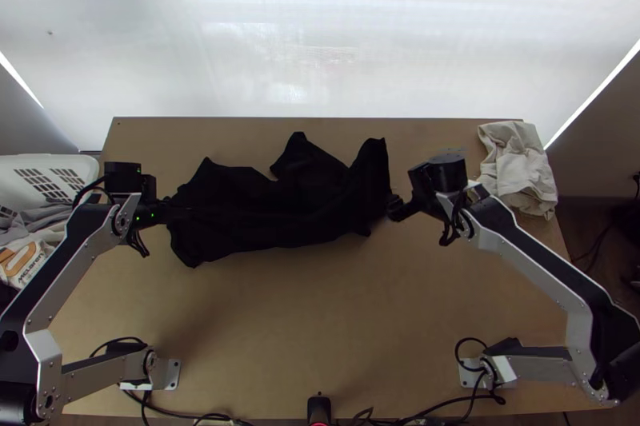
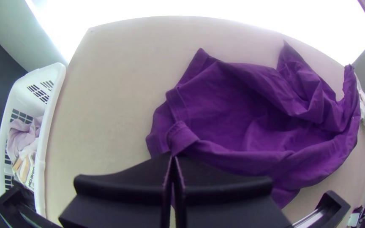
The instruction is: Fold the t-shirt
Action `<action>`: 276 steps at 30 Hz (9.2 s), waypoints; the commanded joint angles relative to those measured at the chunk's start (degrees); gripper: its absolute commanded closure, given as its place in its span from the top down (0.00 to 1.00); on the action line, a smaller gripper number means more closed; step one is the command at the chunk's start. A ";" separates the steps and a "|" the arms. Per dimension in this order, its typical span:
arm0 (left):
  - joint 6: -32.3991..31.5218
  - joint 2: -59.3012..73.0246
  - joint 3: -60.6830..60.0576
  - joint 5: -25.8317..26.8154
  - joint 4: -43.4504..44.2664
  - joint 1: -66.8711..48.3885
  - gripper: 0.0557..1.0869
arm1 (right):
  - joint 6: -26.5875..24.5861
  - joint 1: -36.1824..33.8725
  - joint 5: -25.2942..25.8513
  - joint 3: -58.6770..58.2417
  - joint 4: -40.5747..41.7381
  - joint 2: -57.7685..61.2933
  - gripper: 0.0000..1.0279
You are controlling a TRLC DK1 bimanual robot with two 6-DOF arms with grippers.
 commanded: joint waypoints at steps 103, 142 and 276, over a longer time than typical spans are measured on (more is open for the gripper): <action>2.01 -2.43 1.72 1.16 -14.64 -17.83 0.93 | -7.93 7.09 -11.90 3.27 -39.35 -11.18 0.03; -4.41 20.51 15.70 9.60 -11.39 -15.63 0.03 | -8.64 3.48 -11.98 -1.39 -37.68 -13.64 0.03; 10.88 30.88 26.33 12.41 -5.50 -6.23 0.06 | -6.18 3.13 -16.11 44.76 -27.57 36.19 0.90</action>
